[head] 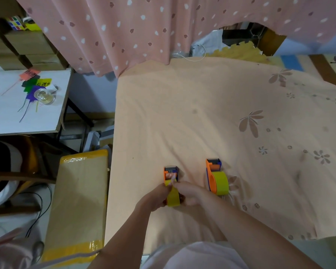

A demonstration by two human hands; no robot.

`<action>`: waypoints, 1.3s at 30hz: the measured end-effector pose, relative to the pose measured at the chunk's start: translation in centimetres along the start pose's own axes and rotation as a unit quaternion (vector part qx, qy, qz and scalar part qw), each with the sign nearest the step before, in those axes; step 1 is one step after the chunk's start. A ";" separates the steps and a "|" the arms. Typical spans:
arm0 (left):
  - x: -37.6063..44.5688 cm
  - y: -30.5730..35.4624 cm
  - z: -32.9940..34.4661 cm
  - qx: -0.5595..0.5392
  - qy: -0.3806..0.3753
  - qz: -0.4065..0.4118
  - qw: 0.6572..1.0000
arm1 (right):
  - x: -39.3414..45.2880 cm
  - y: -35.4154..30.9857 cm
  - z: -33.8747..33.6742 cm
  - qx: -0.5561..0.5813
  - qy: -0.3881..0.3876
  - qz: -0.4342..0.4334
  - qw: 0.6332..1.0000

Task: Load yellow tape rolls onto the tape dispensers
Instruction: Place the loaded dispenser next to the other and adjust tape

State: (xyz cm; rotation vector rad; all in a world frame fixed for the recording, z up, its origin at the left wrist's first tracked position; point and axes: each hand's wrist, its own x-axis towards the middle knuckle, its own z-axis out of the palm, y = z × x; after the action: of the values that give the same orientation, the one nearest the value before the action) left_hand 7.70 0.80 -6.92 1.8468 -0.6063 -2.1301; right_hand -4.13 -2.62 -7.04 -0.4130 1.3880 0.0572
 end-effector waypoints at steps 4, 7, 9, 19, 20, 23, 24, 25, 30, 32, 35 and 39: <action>-0.2 0.0 -0.3 -0.007 -0.017 -0.001 1.000 | -1.0 -0.2 -0.4 -0.003 -0.020 -0.005 1.000; -0.6 0.1 -0.2 -0.031 -0.032 -0.006 0.999 | -1.4 -0.1 -0.1 0.005 -0.022 -0.031 0.999; -0.5 -0.2 -0.6 -0.041 -0.044 -0.002 0.998 | -1.6 0.0 0.1 0.012 -0.025 -0.053 0.998; 0.0 -1.1 -1.8 -0.064 -0.076 0.026 0.995 | -1.9 0.1 -0.3 0.030 -0.028 -0.097 0.994; 0.0 -1.0 -1.9 -0.064 -0.079 0.023 0.995 | -1.8 0.3 -0.3 0.026 -0.034 -0.096 0.994; 0.5 -1.4 -2.4 -0.058 -0.077 0.021 0.995 | -1.4 0.7 -0.9 0.012 -0.053 -0.102 0.993; 0.7 -1.6 -2.5 -0.052 -0.074 0.022 0.996 | -1.2 0.8 -1.3 0.012 -0.054 -0.101 0.993; 0.9 -1.7 -2.6 -0.044 -0.070 0.022 0.996 | -1.0 1.0 -1.6 0.012 -0.055 -0.100 0.993; 0.8 -2.0 -2.4 -0.039 -0.045 0.022 0.998 | -0.3 1.4 -1.4 -0.010 -0.032 -0.118 0.992; 0.6 -1.9 -2.3 -0.015 -0.031 0.018 0.999 | -0.2 1.4 -1.1 -0.036 -0.024 -0.128 0.991; 0.4 -1.7 -2.1 0.019 -0.015 0.013 1.000 | -0.2 1.5 -1.1 -0.123 0.012 -0.156 0.980; 0.0 -1.7 -1.5 0.050 0.017 0.017 0.998 | -0.2 1.8 -1.0 -0.232 0.059 -0.167 0.956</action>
State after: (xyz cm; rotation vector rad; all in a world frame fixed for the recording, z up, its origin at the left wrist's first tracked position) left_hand 9.29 2.10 -7.84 1.9054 -0.7436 -2.0778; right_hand -5.57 -1.22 -7.42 -1.0551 1.3995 0.0822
